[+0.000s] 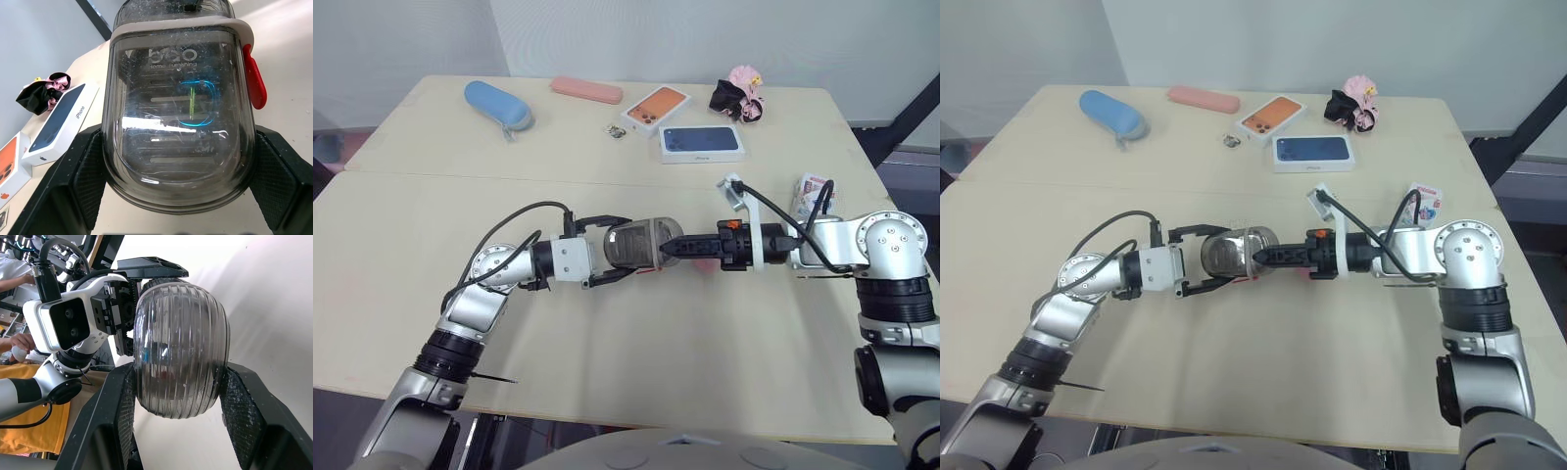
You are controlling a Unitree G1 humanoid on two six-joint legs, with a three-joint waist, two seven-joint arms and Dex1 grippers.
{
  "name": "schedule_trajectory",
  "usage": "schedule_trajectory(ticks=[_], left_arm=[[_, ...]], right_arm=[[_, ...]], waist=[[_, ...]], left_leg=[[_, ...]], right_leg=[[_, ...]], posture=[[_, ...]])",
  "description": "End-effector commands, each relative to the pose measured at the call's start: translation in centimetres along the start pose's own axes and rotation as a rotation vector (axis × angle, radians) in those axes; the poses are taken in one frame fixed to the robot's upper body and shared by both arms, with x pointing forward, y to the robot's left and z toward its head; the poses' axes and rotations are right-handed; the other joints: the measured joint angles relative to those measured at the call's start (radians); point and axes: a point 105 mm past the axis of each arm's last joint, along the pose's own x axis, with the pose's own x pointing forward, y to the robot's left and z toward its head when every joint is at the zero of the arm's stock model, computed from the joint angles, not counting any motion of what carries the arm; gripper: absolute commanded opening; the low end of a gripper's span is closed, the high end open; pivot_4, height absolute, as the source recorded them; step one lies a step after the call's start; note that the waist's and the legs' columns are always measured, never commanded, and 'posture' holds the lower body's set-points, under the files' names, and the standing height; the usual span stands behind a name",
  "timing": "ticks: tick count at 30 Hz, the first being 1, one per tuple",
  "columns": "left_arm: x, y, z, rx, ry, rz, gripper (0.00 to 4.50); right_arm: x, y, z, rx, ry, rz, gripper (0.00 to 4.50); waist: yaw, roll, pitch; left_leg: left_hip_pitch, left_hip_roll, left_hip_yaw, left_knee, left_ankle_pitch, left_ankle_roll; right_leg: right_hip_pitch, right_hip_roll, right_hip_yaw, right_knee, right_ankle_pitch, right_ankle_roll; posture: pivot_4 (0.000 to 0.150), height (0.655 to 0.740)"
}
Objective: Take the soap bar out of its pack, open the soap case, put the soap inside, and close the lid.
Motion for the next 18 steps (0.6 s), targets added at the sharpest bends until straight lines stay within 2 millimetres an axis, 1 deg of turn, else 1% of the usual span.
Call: schedule_trajectory(ticks=[1, 4, 7, 13, 16, 17, 18], left_arm=[[0.0, 0.3, 1.2, 0.023, -0.044, 0.011, 3.46], [-0.2, 0.2, 0.8, 0.010, -0.037, 0.013, 3.46], [-0.5, 0.3, 0.6, -0.004, -0.029, 0.018, 3.46], [-0.8, 0.5, 0.3, -0.019, -0.021, 0.016, 3.46], [-0.8, 0.4, 0.3, -0.031, -0.016, 0.014, 3.46], [-0.8, 0.4, 0.2, -0.040, -0.014, 0.015, 3.46], [-0.8, 0.3, 0.2, -0.047, -0.011, 0.011, 3.46]], right_arm=[[-0.4, 0.9, 0.1, -0.012, -0.009, 0.046, 2.03], [-0.9, 1.7, 0.1, 0.000, -0.015, 0.118, 2.03], [-1.8, 2.1, 0.1, 0.019, -0.021, 0.168, 2.03], [-2.5, 1.9, 0.1, 0.030, -0.014, 0.181, 2.03], [-2.9, 1.2, 0.2, 0.032, -0.020, 0.138, 2.03], [-3.3, 0.7, 0.2, 0.035, -0.022, 0.101, 2.03], [-4.2, -0.4, 0.6, 0.037, -0.033, 0.019, 2.03]], waist=[[0.000, 0.000, 0.000], [0.001, 0.000, 0.000], [0.001, 0.000, 0.000], [-0.001, 0.000, 0.000], [0.001, 0.000, 0.000], [0.001, 0.000, 0.000], [0.001, 0.000, 0.000]], left_leg=[[0.000, 0.000, 0.000, 0.000, 0.000, 0.000], [0.000, 0.000, 0.000, 0.000, 0.000, 0.000], [0.000, 0.000, 0.000, 0.000, 0.000, 0.000], [0.000, 0.000, 0.000, 0.000, 0.000, 0.000], [-0.001, 0.000, 0.000, 0.000, 0.000, 0.000], [-0.001, 0.000, 0.000, 0.000, 0.000, 0.000], [-0.001, 0.000, 0.000, 0.000, 0.000, 0.000]], right_leg=[[0.000, 0.000, 0.000, 0.000, 0.000, 0.000], [0.000, 0.000, 0.000, 0.000, 0.000, 0.000], [0.000, 0.000, 0.000, 0.000, 0.000, 0.000], [0.000, 0.000, 0.000, 0.000, 0.000, 0.000], [0.000, 0.000, 0.000, 0.000, 0.000, 0.000], [0.000, 0.000, 0.000, 0.000, 0.000, 0.000], [0.000, 0.000, 0.000, 0.000, 0.000, 0.000]], posture=[[0.150, 0.7400], [0.150, 0.7400], [0.150, 0.7400], [0.150, 0.7400], [0.150, 0.7400], [0.150, 0.7400], [0.150, 0.7400]])
